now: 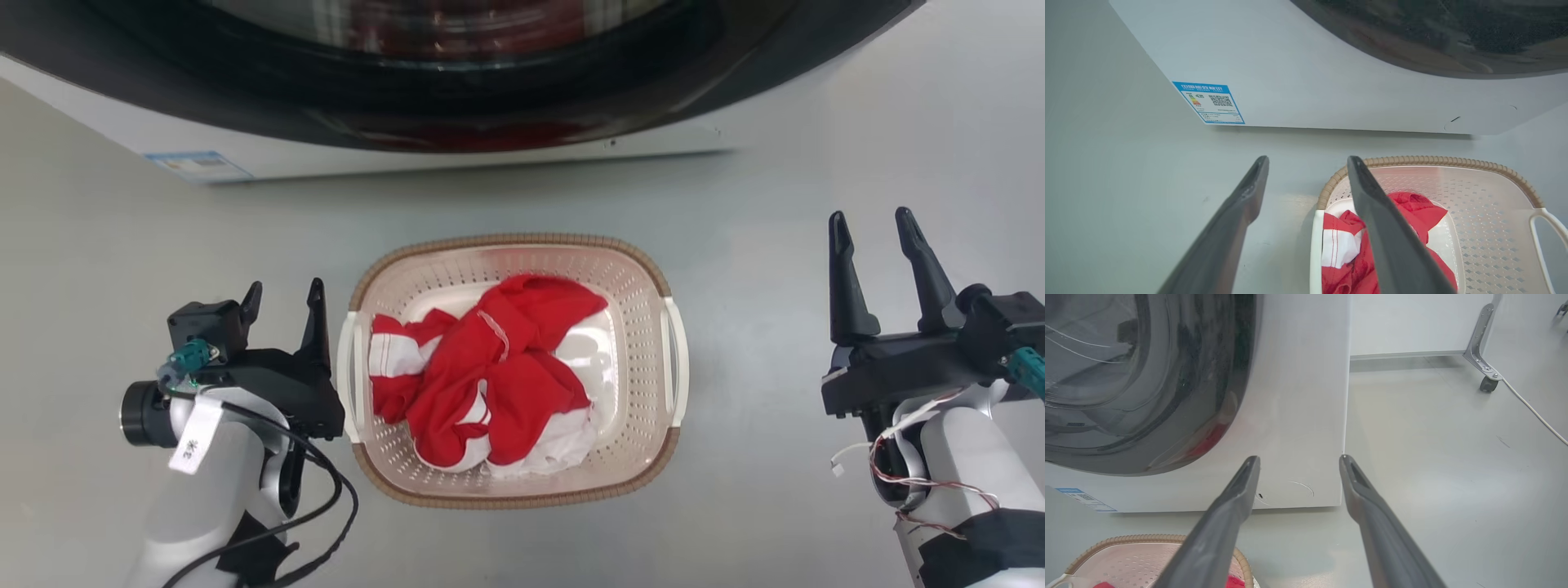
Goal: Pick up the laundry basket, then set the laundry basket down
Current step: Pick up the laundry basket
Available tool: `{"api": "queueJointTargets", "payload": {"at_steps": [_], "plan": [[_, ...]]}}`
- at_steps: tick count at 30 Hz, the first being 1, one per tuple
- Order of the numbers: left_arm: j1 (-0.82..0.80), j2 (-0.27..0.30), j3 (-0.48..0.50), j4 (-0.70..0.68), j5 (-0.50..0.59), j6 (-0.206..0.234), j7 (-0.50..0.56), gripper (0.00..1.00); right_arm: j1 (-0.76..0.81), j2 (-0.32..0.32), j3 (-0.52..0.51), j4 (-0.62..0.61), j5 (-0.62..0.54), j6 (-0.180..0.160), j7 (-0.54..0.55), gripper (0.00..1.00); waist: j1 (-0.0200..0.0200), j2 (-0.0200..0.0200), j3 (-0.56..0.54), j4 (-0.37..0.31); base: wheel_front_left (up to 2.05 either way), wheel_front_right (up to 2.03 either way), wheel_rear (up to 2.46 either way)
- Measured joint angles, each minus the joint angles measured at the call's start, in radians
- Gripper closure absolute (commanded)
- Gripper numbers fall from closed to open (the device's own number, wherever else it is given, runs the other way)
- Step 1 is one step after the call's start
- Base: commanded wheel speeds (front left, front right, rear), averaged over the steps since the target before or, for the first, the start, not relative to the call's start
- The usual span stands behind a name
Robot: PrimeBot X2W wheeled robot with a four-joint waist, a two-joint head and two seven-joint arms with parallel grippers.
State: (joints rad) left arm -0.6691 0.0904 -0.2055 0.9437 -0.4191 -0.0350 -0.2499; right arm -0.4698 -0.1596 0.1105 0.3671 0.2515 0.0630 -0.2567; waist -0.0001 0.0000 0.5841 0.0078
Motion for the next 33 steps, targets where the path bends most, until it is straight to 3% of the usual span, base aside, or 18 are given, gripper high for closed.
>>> {"api": "queueJointTargets", "payload": {"at_steps": [20, 33], "plan": [[0.269, 0.014, 0.007, -0.461, 0.109, 0.053, 0.0, 0.0, 0.121, 0.015, -0.013, -0.019, -0.008, -0.002, 0.0, 0.0, -0.0001, -0.0001, -0.28, 0.019, 0.0, 0.0, 0.0], [0.419, 0.044, 0.012, -0.683, 0.138, 0.08, -0.003, 0.0, 0.199, 0.015, -0.021, -0.053, -0.012, -0.01, 0.0, 0.0, 0.0, -0.0001, -0.395, 0.01, 0.0, 0.0, 0.0]]}}
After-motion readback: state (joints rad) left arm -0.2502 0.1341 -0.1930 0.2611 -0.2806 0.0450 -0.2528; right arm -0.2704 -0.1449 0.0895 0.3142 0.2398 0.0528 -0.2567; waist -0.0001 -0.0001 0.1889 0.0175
